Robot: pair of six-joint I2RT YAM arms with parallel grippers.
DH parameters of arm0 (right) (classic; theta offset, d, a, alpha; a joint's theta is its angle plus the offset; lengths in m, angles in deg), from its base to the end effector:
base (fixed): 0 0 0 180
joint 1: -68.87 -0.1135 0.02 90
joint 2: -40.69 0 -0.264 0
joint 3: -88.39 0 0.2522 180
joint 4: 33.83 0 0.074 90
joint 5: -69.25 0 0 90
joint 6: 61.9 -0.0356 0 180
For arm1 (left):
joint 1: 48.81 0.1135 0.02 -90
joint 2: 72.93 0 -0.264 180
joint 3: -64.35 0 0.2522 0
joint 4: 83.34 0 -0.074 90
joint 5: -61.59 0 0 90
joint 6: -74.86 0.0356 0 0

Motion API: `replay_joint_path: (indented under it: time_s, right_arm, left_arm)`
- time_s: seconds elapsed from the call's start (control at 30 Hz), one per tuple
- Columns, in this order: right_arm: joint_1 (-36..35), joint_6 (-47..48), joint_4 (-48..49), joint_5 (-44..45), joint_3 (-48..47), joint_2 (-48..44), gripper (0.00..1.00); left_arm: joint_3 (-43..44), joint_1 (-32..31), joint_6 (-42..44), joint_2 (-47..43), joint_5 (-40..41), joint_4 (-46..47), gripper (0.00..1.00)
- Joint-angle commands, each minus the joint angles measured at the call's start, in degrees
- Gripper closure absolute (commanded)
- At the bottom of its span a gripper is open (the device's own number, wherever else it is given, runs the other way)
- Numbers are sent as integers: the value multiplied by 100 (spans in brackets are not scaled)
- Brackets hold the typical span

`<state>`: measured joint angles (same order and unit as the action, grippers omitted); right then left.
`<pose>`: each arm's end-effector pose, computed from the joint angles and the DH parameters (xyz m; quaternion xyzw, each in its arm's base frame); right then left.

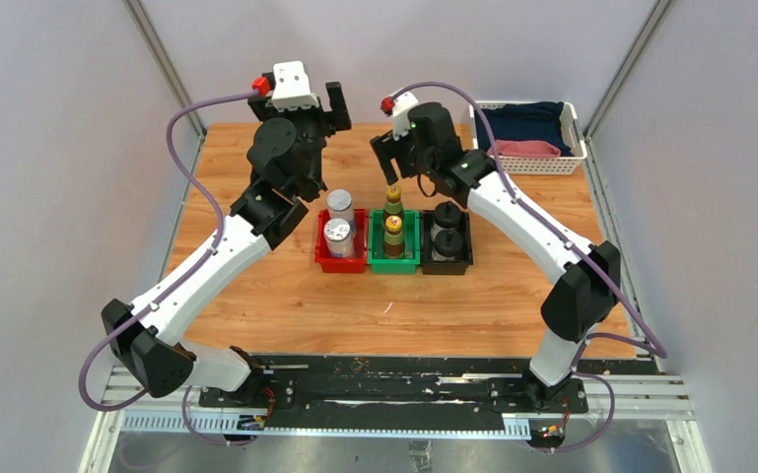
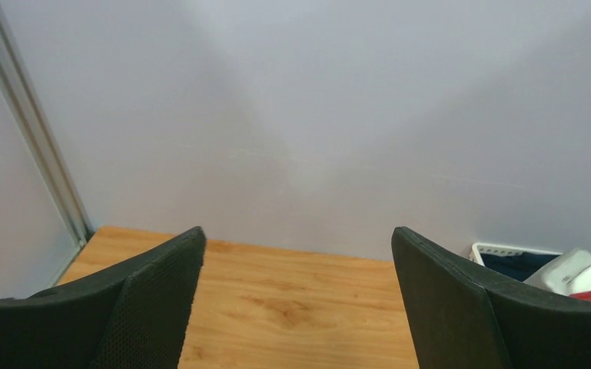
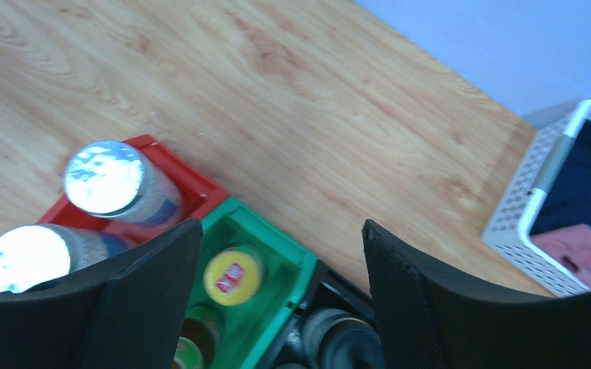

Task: Organize the condiment bottles
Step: Reset both arms

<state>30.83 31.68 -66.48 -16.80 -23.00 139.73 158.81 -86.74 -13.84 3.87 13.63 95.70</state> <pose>0.3249 0.2511 0.3902 -0.2730 0.7737 0.1421 0.5538 0.2483 -0.1633 0.4759 -0.0840 0.6215 -0.0321 0.7783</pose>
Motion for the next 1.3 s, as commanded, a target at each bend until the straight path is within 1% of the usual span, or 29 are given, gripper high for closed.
replay_joint_path:
  time_s: [0.0, 0.17, 0.3, 0.37, 0.5, 0.63, 0.73, 0.83, 0.93, 1.03, 1.1, 1.27]
  right_arm:
    - [590, 424, 113, 51, -122, -479, 20]
    - [1320, 434, 460, -152, 186, -838, 19]
    - [1752, 550, 760, -184, 549, -1046, 19]
    - [1952, 626, 897, -173, 706, -1121, 19]
    - [2413, 581, 1185, -292, 1050, -1241, 18]
    - [2859, 440, 1430, -649, 1329, -1241, 18]
    - [3154, 389, 1681, -788, 1555, -1206, 18]
    - [3458, 192, 2024, -1155, 1844, -1190, 17]
    - [3636, -77, 2453, -1392, 2188, -1191, 12]
    - [3702, -220, 2757, -1221, 2472, -1130, 7]
    - [3715, -298, 2909, -1038, 2643, -1104, 1]
    - [3715, -500, 3219, -560, 3006, -1039, 0]
  left_arm:
    - [88, 129, 930, 158, -457, 521, 1]
    - [-99, 402, 935, 142, -1048, 584, 0]
    - [-212, 692, 801, 197, -1264, 584, 0]
    - [-310, 898, 641, 197, -1450, 584, 0]
    - [-609, 1502, -10, 217, -2042, 610, 0]
    - [-997, 2028, -518, 394, -2288, 774, 0]
    - [-1289, 2291, -612, 620, -2428, 1016, 0]
    - [-1551, 2521, -662, 844, -2594, 1205, 0]
    - [-1866, 2768, -686, 1093, -2972, 1462, 0]
    - [-2239, 2993, -800, 1300, -3143, 1781, 1]
    - [-2489, 3072, -877, 1367, -3187, 2055, 1]
    - [-2642, 3099, -821, 1543, -3233, 2172, 1]
